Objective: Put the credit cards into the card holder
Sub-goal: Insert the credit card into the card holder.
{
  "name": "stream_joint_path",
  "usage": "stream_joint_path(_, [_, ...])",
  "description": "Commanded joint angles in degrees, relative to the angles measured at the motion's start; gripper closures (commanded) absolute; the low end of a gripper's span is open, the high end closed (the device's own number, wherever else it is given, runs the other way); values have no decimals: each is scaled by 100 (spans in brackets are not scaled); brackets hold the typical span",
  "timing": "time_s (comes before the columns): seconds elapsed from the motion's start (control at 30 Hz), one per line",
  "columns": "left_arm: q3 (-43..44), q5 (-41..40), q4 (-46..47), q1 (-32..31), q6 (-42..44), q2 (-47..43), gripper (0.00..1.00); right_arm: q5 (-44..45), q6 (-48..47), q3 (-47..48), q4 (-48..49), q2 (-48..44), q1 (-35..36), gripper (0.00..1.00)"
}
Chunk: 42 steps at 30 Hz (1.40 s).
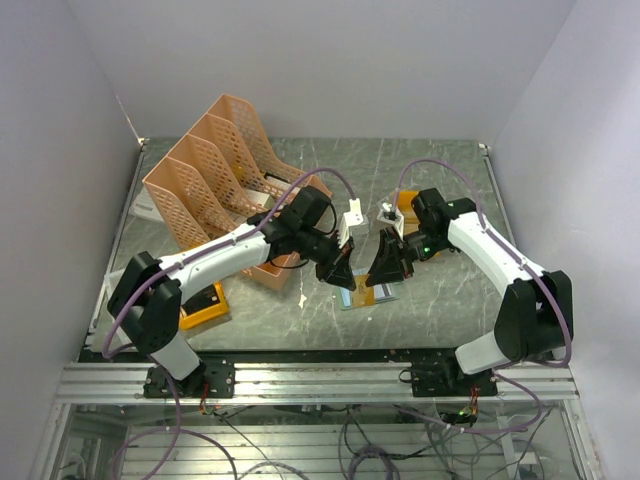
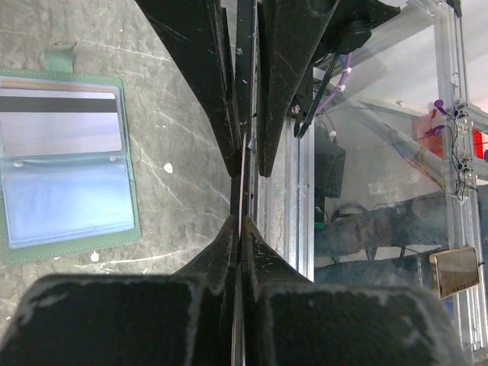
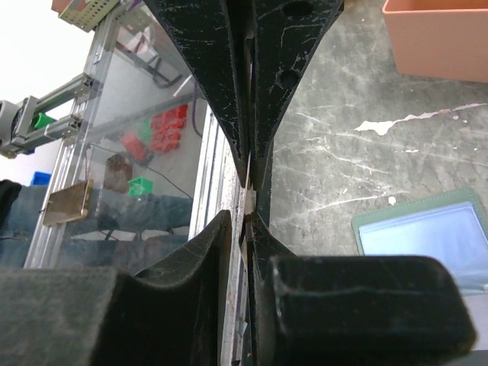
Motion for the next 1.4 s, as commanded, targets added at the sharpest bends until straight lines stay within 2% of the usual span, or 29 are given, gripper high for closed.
stream_joint_path(0.0, [181,90,-99,58,78,92,93,-125,495,-117,432,-175,97,86])
stream_joint_path(0.17, [120,66,116,58,-86,55,93,-127,633,-183,560,-172,145,100])
stream_joint_path(0.23, [56,-2,252,64,-184,12,92,-116,655,-207,583,-180,154,100])
stream_joint_path(0.27, [7,-60,336,76,-250,-51,85,-120,672,-218,605,-191,158,100])
stream_joint_path(0.3, [-80,-125,464,120,-359,-123,72,-117,708,-234,650,-187,161,100])
stream_joint_path(0.37, [-439,-319,901,239,-718,-387,35,-72,968,-325,911,-220,115,100])
stream_joint_path(0.4, [-681,-417,1215,328,-923,-593,26,-17,1160,-405,1088,-264,56,100])
stream_joint_path(0.5, [-1481,-1003,2275,570,-1736,-1363,18,116,2116,-824,2041,-525,-293,100])
stream_joint_path(0.57, [-2110,-1671,2824,648,-2212,-1911,17,158,2914,-1194,2878,-722,-638,100])
stream_joint_path(0.67, [-3098,-2344,3658,653,-3003,-2548,26,392,4014,-1766,3958,-943,-1149,100])
stream_joint_path(0.77, [-3946,-2508,4805,628,-3939,-2732,31,821,4458,-2013,4343,-971,-1411,100])
stream_joint_path(0.9, [-4561,-2981,5287,482,-4431,-2672,30,1313,4958,-2146,4756,-768,-1647,100])
stream_joint_path(1.07, [-4682,-3646,5597,2,-4730,-2237,33,1445,4805,-1936,4547,-125,-1785,100])
stream_joint_path(1.17, [-4519,-4171,5443,-350,-4839,-1926,43,1463,4902,-1942,4660,99,-1781,100])
stream_joint_path(1.37, [-4262,-4927,5342,-806,-5059,-1405,46,1352,4825,-1852,4681,554,-1765,100])
